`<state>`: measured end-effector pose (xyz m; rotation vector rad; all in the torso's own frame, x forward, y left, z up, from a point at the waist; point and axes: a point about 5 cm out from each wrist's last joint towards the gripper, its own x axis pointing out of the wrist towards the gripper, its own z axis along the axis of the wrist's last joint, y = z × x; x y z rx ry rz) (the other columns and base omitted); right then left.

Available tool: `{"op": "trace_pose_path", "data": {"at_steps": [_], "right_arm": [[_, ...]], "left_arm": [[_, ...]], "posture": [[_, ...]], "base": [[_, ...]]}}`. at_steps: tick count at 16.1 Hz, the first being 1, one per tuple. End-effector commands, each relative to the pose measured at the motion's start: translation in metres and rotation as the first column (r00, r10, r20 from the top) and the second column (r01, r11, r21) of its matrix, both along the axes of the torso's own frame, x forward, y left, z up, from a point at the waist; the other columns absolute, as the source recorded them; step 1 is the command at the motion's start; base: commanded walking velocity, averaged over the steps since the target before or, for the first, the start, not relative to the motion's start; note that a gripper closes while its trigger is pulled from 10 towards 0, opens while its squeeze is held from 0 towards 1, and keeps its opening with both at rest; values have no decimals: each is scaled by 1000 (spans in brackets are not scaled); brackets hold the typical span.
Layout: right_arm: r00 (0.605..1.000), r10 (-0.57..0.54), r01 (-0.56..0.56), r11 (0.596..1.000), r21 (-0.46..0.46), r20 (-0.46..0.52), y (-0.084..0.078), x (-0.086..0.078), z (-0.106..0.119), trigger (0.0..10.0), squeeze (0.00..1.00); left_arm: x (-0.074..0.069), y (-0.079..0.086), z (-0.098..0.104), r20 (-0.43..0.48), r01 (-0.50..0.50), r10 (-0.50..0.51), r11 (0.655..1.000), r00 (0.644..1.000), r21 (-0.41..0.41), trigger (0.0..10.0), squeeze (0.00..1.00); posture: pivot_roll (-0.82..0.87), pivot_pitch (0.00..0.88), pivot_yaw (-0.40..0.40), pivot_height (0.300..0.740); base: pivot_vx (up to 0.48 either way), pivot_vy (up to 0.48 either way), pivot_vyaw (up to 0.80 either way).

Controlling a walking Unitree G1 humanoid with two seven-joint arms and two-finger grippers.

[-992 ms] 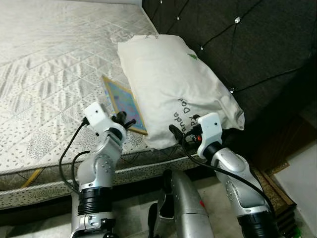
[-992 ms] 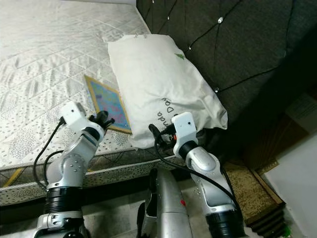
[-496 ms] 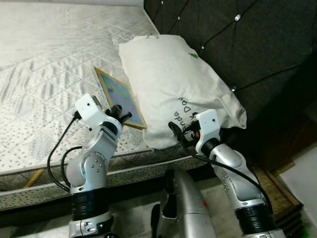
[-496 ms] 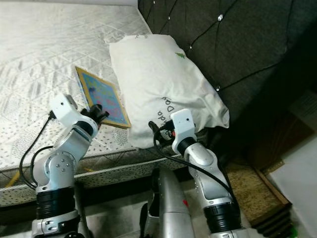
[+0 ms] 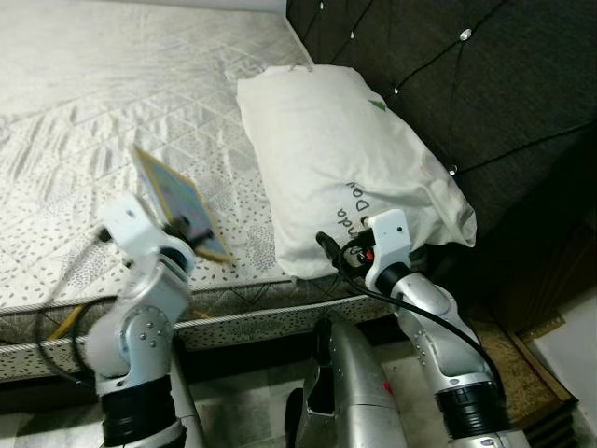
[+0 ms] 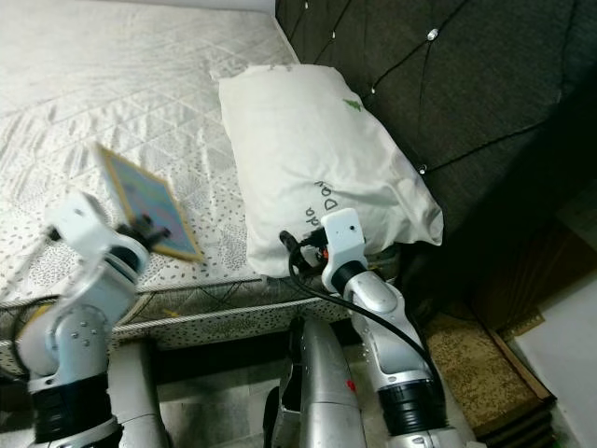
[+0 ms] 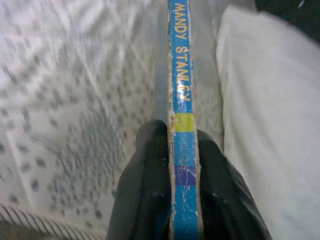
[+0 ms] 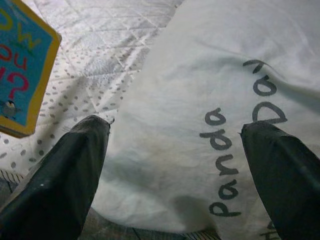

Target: Clean up the room

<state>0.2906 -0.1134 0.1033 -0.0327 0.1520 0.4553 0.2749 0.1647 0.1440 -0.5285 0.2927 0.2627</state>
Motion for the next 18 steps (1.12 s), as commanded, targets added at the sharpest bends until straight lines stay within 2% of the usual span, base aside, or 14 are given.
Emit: {"op": "trace_pose_path", "data": {"at_steps": [1, 3, 5, 10, 13, 17, 18], "right_arm": [[1000, -18, 18, 1000, -4, 7, -5, 4, 2, 10000, 0], [1000, -19, 19, 1000, -2, 7, -5, 5, 2, 10000, 0], [1000, -21, 21, 1000, -1, 10, -4, 6, 2, 10000, 0], [999, -25, 25, 1000, -5, 20, -5, 7, 4, 10000, 0], [999, -28, 28, 1000, -9, 24, -6, 7, 4, 10000, 0], [999, -24, 25, 1000, -12, 23, -6, 7, 4, 10000, 0], [999, -24, 24, 1000, -12, 23, -6, 7, 4, 10000, 0]], "left_arm": [[-15, -28, -22, -75, 58, -64, 996, 995, -73, 10000, 0], [-15, -25, -33, -105, 76, -83, 995, 991, -69, 10000, 0], [-4, -26, -43, -112, 127, -136, 988, 984, -83, 10000, 0], [20, -30, -50, -80, 195, -205, 973, 975, -123, 10000, 0], [35, -33, -47, -29, 245, -251, 959, 967, -145, 10000, 0], [45, -39, -47, -3, 294, -301, 933, 954, -207, 10000, 0], [46, -43, -49, 2, 308, -318, 919, 948, -247, 10000, 0]], "posture": [[-48, 0, -141, 513], [-51, 0, -141, 513], [-55, 0, -140, 513], [-77, 0, -139, 513], [-87, 0, -139, 513], [-87, 0, -144, 513], [-87, 0, -144, 513]], "base": [[0, 0, 0], [0, 0, 0], [0, 0, 0], [0, 0, 0], [0, 0, 0], [0, 0, 0], [0, 0, 0]]}}
